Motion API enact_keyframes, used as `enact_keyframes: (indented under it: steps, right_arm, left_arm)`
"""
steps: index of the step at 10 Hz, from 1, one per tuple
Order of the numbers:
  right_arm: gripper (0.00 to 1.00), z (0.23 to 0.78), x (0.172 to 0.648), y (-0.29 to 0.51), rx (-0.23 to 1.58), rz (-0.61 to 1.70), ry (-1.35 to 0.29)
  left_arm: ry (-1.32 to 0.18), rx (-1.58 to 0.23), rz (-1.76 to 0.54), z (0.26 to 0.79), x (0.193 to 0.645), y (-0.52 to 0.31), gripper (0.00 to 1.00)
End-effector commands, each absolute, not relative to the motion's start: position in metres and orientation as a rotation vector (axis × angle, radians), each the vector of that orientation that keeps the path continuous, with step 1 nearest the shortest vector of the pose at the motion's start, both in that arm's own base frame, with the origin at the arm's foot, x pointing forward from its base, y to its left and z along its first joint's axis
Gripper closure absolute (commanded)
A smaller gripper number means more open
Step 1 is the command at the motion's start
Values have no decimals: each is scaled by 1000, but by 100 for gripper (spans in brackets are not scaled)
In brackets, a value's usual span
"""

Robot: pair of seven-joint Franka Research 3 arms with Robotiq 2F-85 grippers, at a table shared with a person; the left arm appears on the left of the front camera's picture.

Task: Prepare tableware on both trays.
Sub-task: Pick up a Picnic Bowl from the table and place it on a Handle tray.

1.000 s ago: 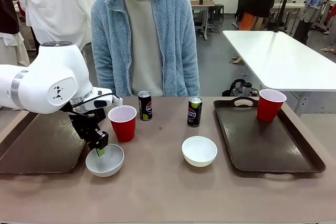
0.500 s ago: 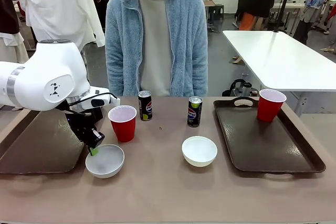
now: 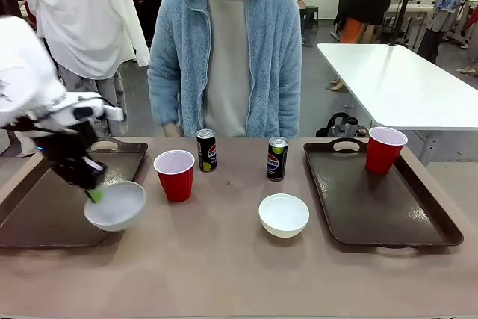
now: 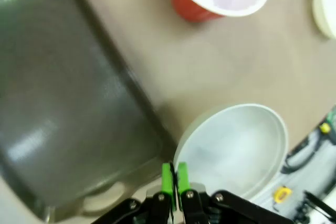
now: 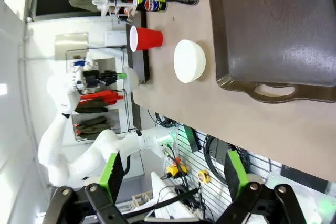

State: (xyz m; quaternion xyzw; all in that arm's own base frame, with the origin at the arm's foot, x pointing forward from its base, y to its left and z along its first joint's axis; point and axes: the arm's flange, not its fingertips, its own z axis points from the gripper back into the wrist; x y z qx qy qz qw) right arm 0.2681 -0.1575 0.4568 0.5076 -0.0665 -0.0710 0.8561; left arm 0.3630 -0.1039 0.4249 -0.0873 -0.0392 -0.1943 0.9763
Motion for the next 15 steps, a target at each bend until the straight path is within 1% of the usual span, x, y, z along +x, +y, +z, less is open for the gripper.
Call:
enact_keyframes:
  steps: [1, 4, 6, 8, 9, 11, 12, 13, 14, 15]
  right_arm:
    - [0, 458, 268, -157, 1081, -154, -134]
    - [0, 458, 268, -157, 1081, -154, -134]
    - [0, 458, 268, -157, 1081, -154, -134]
    - [0, 458, 268, -157, 1081, -154, -134]
    - [0, 458, 268, -157, 1081, -154, -134]
    - [0, 458, 268, -157, 1081, -154, -134]
    - [0, 458, 268, -157, 1081, -154, -134]
    - [0, 458, 268, -157, 1081, -154, -134]
    - [0, 458, 268, -157, 1081, -154, -134]
    - [0, 458, 268, -157, 1081, -154, -134]
  left_arm:
    - [-107, -211, -313, 426, 360, -65, 100]
    - [-103, -222, -166, 406, 384, -23, 100]
    - [-115, -215, -70, 403, 399, 3, 100]
    - [-133, -193, 13, 402, 415, 18, 100]
    - [-118, -176, 25, 397, 416, 19, 100]
    - [-123, -80, -1, 404, 392, 18, 100]
    - [-51, -48, -121, 410, 359, 14, 100]
    - [-44, 5, -223, 415, 319, 8, 100]
    - [-40, 18, -286, 420, 290, 8, 100]
    - [-35, 14, -293, 416, 280, 6, 100]
